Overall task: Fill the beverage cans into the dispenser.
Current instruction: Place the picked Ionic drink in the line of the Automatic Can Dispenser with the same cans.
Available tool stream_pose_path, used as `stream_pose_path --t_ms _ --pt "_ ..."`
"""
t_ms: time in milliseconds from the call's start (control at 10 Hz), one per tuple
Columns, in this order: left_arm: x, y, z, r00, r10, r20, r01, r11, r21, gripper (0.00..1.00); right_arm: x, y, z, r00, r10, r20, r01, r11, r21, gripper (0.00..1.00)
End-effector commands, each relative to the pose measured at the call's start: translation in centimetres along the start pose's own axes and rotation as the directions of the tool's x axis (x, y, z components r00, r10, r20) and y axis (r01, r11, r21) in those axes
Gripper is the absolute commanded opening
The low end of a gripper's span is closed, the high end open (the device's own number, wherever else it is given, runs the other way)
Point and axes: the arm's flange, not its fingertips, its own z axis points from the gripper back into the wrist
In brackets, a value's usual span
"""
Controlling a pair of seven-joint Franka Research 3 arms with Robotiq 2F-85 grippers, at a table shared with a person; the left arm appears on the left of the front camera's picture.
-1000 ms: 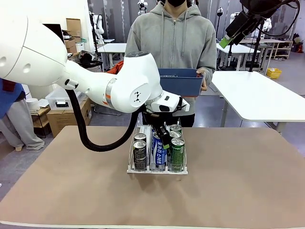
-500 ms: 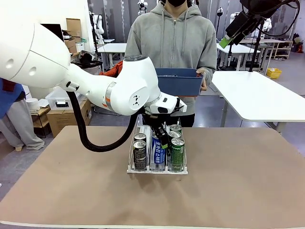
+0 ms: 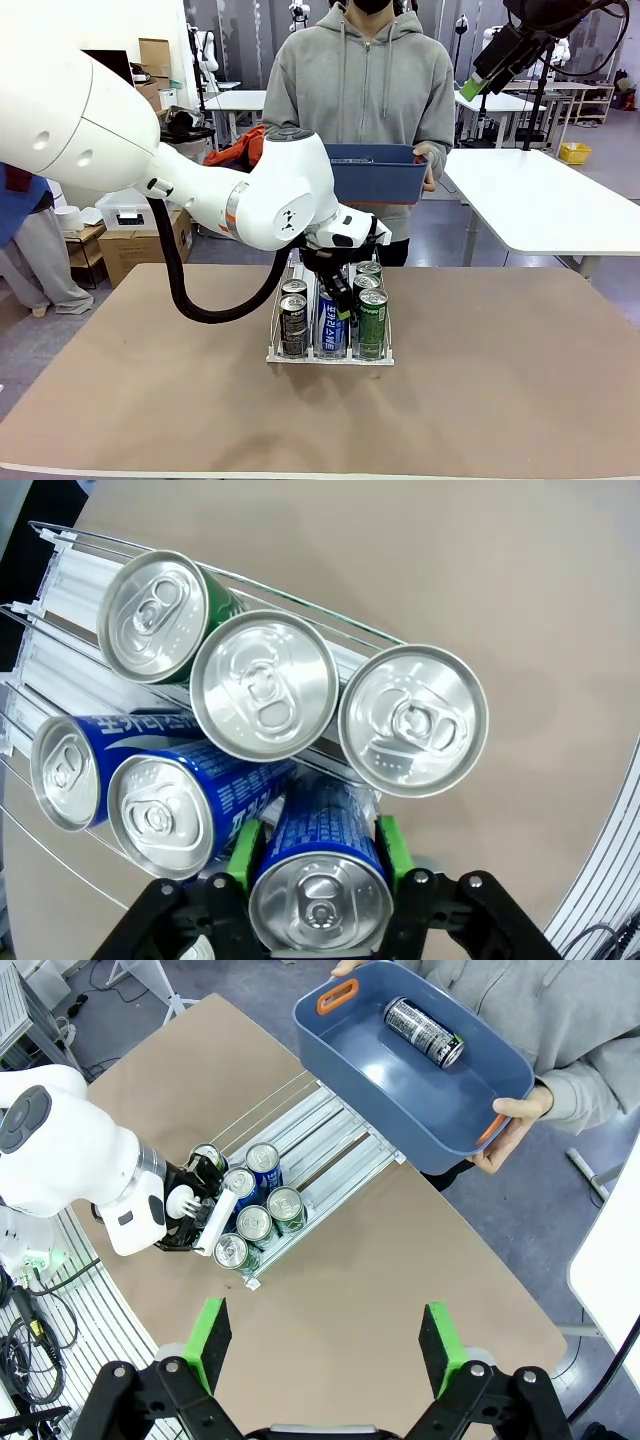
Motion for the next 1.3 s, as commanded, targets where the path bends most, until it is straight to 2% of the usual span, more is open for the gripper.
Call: stream_pose_path --t_ms 0,200,300,700,800,900,1000,1100,1200 --pt "0.2 0.9 0.2 0.998 0.02 0.055 -0.02 1.0 -0.004 0.57 -0.1 0.1 0.1 1.0 -0.001 -0.007 0.001 1.0 0.005 1.0" --pt "0.0 0.7 -0.1 0.999 0.03 0.04 -0.028 0.998 -0.058 0.57 -0.1 0.1 0.1 1.0 -0.001 -0.007 0.001 1.0 0.005 1.0" --pt "0.2 0.0 -0.1 1.0 0.017 0.009 -0.016 1.0 -0.014 0.57 -0.1 0.1 0.1 1.0 -0.001 -0.007 0.001 1.0 0.005 1.0" --pt "0.2 0.0 -0.1 1.0 0.017 0.009 -0.016 1.0 -0.014 0.57 -0.1 0.1 0.1 1.0 -0.001 -0.007 0.001 1.0 0.005 1.0" --pt "0.1 -0.1 -0.5 1.0 0.021 0.006 -0.021 0.999 -0.025 0.76 -0.1 0.1 0.1 1.0 -0.001 -0.007 0.001 1.0 0.005 1.0" --pt "0.1 -0.2 0.3 0.998 0.049 0.03 -0.049 0.999 -0.006 0.77 -0.1 0.1 0.1 1.0 -0.001 -0.007 0.001 1.0 0.005 1.0" --pt "0.1 -0.3 1.1 0.997 0.066 0.029 -0.067 0.998 0.017 0.95 -0.1 0.1 0.1 1.0 -0.001 -0.007 0.001 1.0 0.005 1.0" --pt "0.1 -0.4 1.8 0.996 0.08 0.028 -0.081 0.996 0.037 0.81 -0.1 0.1 0.1 1.0 -0.001 -0.007 0.001 1.0 0.005 1.0" --pt "0.1 -0.6 2.5 0.995 0.095 0.028 -0.097 0.994 0.057 1.0 -0.1 0.1 0.1 1.0 -0.001 -0.007 0.001 1.0 0.005 1.0"
